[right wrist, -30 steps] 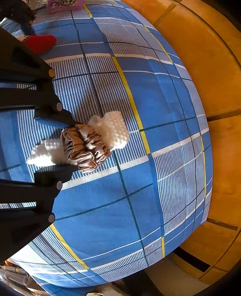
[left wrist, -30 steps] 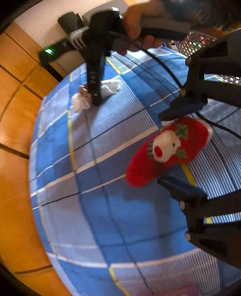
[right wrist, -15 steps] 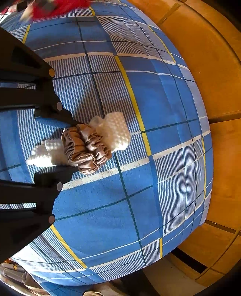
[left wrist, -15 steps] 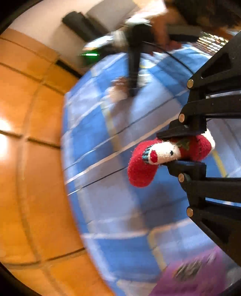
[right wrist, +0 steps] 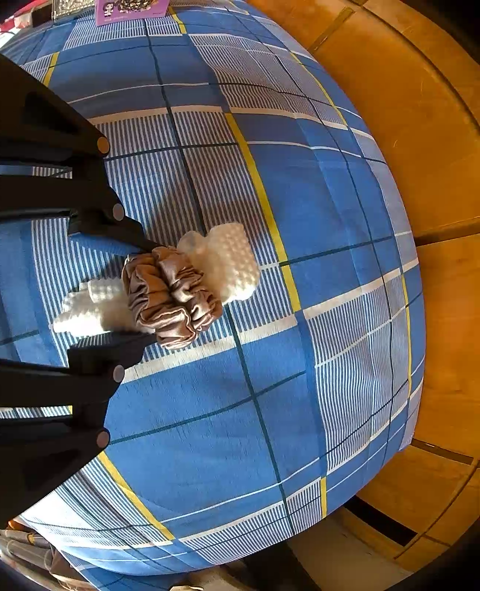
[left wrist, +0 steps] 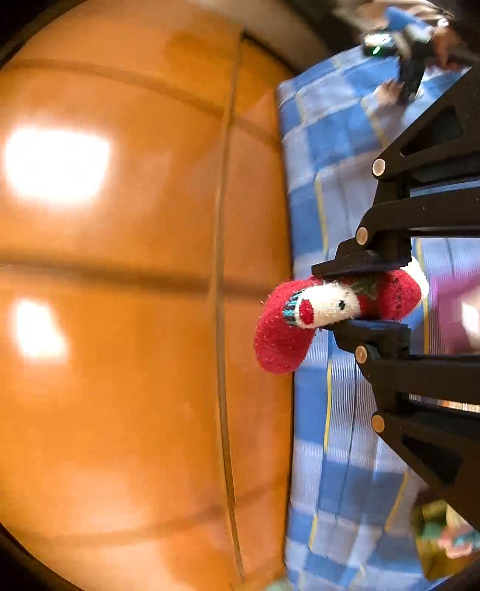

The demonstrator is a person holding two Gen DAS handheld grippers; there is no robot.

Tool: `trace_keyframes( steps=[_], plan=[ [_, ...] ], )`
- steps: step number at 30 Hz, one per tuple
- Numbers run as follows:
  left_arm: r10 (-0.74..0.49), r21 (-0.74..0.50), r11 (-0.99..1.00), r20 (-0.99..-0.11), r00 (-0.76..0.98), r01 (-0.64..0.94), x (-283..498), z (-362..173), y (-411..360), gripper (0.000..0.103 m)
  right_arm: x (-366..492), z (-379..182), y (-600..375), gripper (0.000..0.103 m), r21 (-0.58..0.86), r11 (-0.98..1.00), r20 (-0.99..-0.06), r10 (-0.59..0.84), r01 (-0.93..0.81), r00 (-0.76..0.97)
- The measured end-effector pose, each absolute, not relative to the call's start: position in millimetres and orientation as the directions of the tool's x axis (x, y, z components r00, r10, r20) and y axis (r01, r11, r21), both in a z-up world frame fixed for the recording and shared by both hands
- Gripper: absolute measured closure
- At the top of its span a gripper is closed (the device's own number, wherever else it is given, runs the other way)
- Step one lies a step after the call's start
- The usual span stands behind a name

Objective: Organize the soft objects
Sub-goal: 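Carry the red sock into the gold tray and open the left gripper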

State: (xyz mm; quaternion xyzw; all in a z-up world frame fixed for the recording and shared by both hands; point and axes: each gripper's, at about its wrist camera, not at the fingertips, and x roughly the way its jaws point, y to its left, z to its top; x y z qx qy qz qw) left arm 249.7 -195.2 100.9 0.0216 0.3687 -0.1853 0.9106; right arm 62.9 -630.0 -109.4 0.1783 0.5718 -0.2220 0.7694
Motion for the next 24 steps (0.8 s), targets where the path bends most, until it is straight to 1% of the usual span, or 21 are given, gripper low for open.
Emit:
trace_keyframes(
  steps=[6,10,12,19,24],
  plan=[
    [-0.185,-0.083,0.981,-0.676,0.713,0.176,243.9,91.3,-72.2,0.084,63.9,-111.4,-625.6,0.066,0.001,0.841,-0.958,-0.153,0.541,0.240],
    [-0.127,-0.091,0.992,-0.687,0.716,0.090,221.2,74.8,-2.4,0.084,64.6,-114.2,-622.3,0.066,-0.005,0.841,-0.958,-0.159,0.541,0.238],
    [-0.114,-0.116,0.992,-0.692,0.713,0.045,205.5,65.9,35.2,0.084,65.7,-115.4,-620.3,0.067,-0.015,0.844,-0.958,-0.166,0.537,0.235],
    [-0.074,-0.172,0.982,-0.723,0.687,-0.074,159.3,31.7,116.3,0.084,73.0,-118.6,-606.6,0.068,-0.098,0.859,-0.952,-0.229,0.502,0.205],
    [-0.066,-0.206,0.968,-0.753,0.654,-0.140,134.9,2.8,155.0,0.084,72.9,-119.5,-602.0,0.068,-0.104,0.844,-0.948,-0.244,0.526,0.204]
  ],
)
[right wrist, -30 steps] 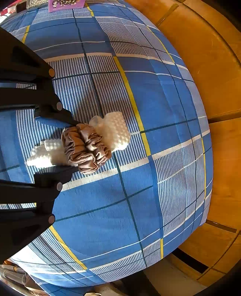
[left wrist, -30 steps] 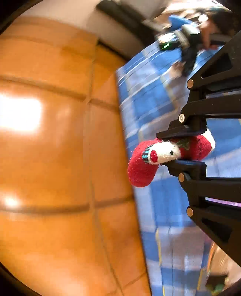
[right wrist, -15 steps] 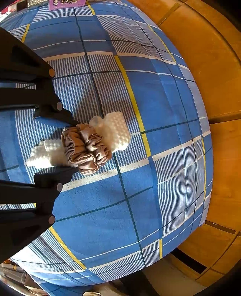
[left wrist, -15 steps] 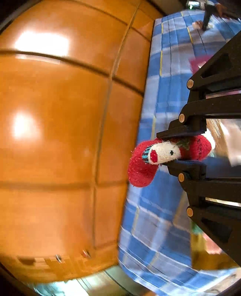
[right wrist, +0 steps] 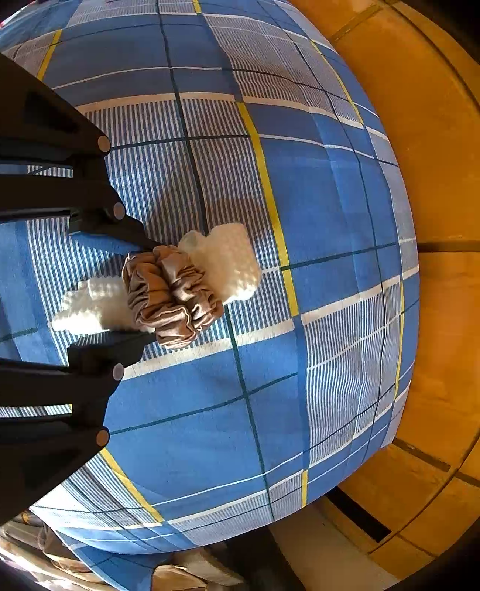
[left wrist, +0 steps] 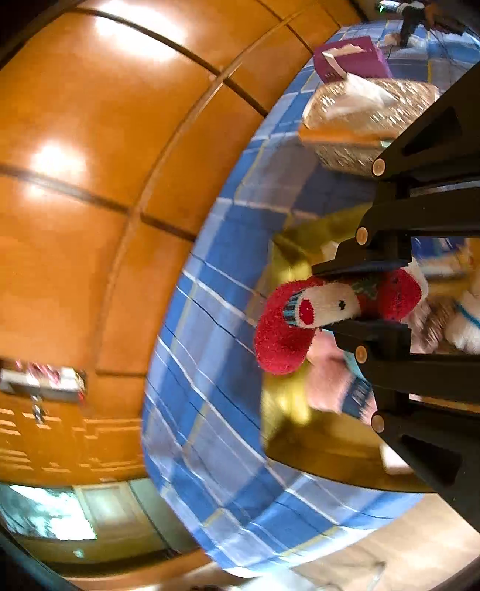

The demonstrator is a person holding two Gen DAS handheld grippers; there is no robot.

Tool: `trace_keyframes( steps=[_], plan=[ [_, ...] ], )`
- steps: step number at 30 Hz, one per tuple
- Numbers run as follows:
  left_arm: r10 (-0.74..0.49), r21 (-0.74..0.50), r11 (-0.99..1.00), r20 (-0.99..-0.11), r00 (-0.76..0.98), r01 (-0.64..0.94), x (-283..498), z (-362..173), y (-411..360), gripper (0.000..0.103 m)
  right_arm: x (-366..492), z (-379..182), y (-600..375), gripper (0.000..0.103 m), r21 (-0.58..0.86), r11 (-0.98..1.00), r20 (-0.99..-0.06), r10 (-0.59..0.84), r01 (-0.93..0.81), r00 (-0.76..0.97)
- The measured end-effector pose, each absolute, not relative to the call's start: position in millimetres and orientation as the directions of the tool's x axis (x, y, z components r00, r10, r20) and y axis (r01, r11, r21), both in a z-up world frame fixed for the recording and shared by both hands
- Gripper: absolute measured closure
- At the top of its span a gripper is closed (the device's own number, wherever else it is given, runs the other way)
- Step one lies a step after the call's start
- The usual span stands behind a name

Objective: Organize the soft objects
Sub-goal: 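Carry the red sock into the gold tray and open the left gripper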

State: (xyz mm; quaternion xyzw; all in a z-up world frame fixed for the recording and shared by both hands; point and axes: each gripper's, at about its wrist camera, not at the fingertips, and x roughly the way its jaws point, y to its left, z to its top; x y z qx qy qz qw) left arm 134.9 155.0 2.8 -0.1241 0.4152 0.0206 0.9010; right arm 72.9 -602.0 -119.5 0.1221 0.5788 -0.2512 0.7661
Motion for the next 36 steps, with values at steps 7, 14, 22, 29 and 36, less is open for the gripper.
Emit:
trace_keyframes(
  steps=[7,14,22,29,36],
  plan=[
    [-0.092,-0.234,0.960,-0.784,0.614,-0.154,102.9,-30.4,177.7,0.084,78.0,-118.3,-579.0,0.071,-0.201,0.822,-0.932,-0.328,0.532,0.155],
    [-0.086,-0.178,0.977,-0.827,0.555,-0.114,79.5,-74.5,158.7,0.083,82.9,-110.5,-551.1,0.073,-0.215,0.807,-0.926,-0.347,0.550,0.147],
    [-0.030,-0.114,0.988,-0.807,0.590,-0.105,68.8,-75.7,146.6,0.075,97.6,-112.9,-500.8,0.071,-0.109,0.846,-0.938,-0.261,0.521,0.229],
    [0.022,-0.051,0.995,-0.751,0.660,-0.091,52.5,-54.9,137.2,0.069,87.2,-113.2,-497.7,0.070,-0.056,0.840,-0.930,-0.240,0.539,0.278],
    [0.029,-0.029,0.997,-0.698,0.716,-0.069,37.5,-32.5,132.7,0.057,87.8,-117.5,-487.8,0.070,-0.151,0.854,-0.904,-0.323,0.498,0.281]
  ],
)
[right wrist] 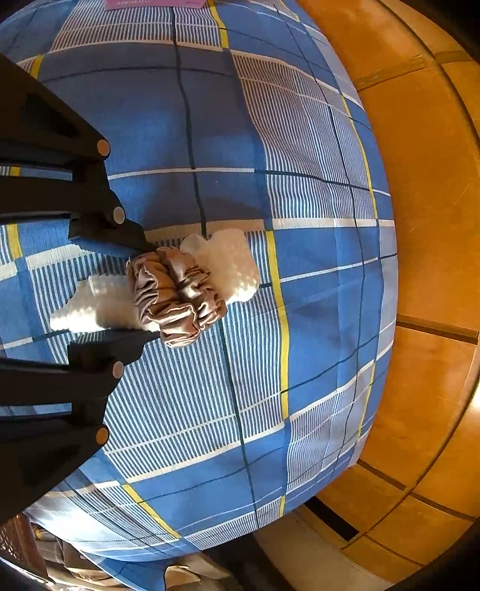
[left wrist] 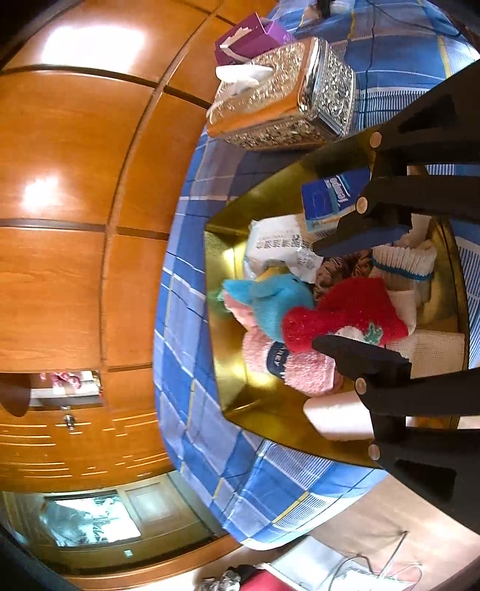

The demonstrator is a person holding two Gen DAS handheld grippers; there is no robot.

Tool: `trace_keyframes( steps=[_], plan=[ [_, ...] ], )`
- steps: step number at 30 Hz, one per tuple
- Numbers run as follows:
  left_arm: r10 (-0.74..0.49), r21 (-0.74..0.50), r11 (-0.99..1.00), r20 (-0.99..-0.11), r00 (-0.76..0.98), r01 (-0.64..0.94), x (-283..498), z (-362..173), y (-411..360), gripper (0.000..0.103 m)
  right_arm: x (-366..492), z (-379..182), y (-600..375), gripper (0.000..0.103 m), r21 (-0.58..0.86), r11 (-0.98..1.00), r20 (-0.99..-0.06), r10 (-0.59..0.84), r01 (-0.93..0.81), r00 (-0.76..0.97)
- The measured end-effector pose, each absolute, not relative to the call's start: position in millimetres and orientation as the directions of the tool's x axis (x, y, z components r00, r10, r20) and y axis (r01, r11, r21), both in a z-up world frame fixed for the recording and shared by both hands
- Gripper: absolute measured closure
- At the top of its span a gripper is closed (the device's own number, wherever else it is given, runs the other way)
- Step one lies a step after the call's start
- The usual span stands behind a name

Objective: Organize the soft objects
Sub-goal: 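Carry the red sock into the gold tray and open the left gripper, then carry the scrunchie and white cloth to the gold tray and open the right gripper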

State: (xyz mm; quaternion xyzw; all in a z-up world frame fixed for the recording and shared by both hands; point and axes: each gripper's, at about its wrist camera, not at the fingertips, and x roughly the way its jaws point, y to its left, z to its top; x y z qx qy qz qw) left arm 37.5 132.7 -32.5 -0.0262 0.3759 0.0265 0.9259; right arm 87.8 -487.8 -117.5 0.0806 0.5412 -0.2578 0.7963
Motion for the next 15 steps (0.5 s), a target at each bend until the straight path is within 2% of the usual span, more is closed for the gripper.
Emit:
trace_keyframes(
  steps=[2,5,15],
  plan=[
    [0.021,-0.032,0.998,-0.692,0.722,-0.060,35.3,-29.0,131.5,0.056,90.5,-117.7,-488.2,0.070,-0.158,0.854,-0.902,-0.329,0.496,0.279],
    [0.012,-0.038,0.998,-0.682,0.731,-0.051,30.3,-25.0,128.6,0.048,91.2,-119.1,-486.6,0.070,-0.178,0.855,-0.897,-0.344,0.487,0.276],
    [0.004,0.004,1.000,-0.649,0.761,-0.002,14.9,-15.8,106.6,0.048,91.7,-116.0,-481.6,0.071,-0.183,0.852,-0.895,-0.351,0.491,0.275]
  ],
)
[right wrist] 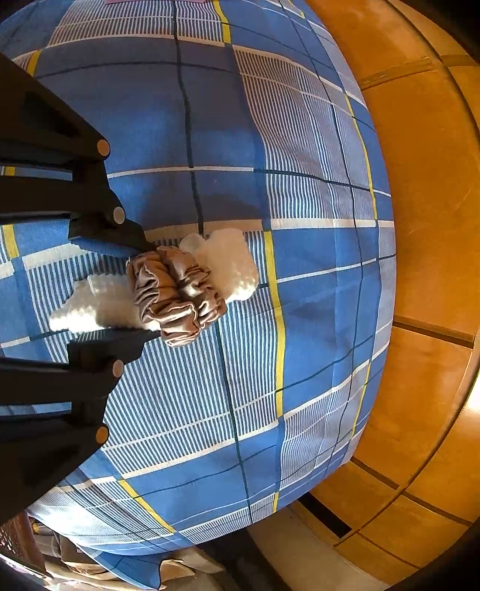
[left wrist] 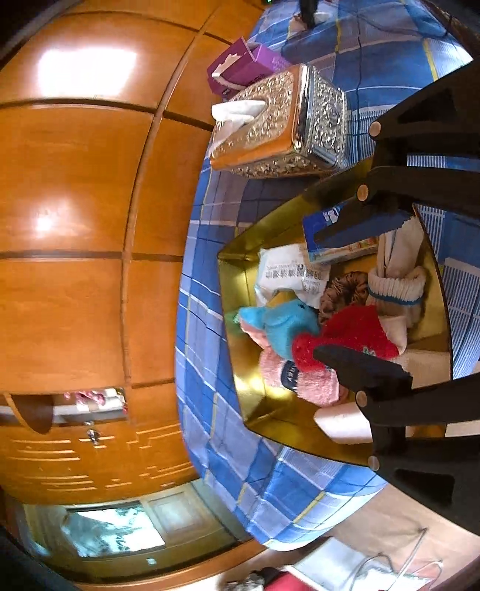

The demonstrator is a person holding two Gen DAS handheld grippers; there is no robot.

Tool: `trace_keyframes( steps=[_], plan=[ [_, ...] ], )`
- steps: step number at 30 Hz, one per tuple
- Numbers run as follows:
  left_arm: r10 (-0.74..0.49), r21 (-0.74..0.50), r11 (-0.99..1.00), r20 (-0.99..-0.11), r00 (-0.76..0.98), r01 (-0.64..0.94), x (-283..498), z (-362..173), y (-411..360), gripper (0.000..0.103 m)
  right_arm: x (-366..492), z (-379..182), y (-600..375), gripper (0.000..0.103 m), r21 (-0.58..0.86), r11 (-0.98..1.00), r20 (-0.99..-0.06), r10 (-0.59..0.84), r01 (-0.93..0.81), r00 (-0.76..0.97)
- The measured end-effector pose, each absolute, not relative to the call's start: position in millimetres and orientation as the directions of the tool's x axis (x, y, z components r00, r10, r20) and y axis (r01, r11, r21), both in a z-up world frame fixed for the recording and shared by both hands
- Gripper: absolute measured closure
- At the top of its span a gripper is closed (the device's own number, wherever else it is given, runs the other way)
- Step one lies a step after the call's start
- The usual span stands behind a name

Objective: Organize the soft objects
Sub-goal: 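Carry the scrunchie and white cloth to the gold tray and open the right gripper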

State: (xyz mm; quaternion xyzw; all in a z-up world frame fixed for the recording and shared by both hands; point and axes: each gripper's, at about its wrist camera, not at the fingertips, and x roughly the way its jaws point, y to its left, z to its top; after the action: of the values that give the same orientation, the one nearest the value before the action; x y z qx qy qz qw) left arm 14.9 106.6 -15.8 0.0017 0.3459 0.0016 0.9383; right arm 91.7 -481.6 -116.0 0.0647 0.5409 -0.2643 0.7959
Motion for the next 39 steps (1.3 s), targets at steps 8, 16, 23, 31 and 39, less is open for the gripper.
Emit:
trace_keyframes(
  steps=[8,16,23,31,39],
  plan=[
    [-0.040,0.013,0.998,-0.655,0.755,0.064,10.2,-13.3,84.2,0.048,94.0,-112.7,-477.6,0.072,-0.202,0.857,-0.886,-0.366,0.473,0.284],
    [-0.064,0.030,0.993,-0.660,0.749,0.111,9.3,-14.7,69.4,0.048,97.6,-105.9,-472.3,0.073,-0.096,0.893,-0.901,-0.265,0.439,0.343],
    [-0.077,0.025,0.992,-0.663,0.745,0.125,9.9,-15.7,73.8,0.048,106.7,-58.6,-462.2,0.073,0.052,0.883,-0.864,-0.195,0.467,0.465],
    [-0.081,0.002,0.994,-0.667,0.741,0.110,9.8,-19.2,83.1,0.048,144.2,75.7,-361.7,0.073,0.092,0.975,-0.691,-0.083,0.201,0.718],
    [-0.052,-0.002,0.998,-0.655,0.754,0.066,3.7,-15.9,102.8,0.048,148.5,127.6,-188.2,0.072,0.105,0.958,-0.667,0.267,-0.267,0.696]
  ],
)
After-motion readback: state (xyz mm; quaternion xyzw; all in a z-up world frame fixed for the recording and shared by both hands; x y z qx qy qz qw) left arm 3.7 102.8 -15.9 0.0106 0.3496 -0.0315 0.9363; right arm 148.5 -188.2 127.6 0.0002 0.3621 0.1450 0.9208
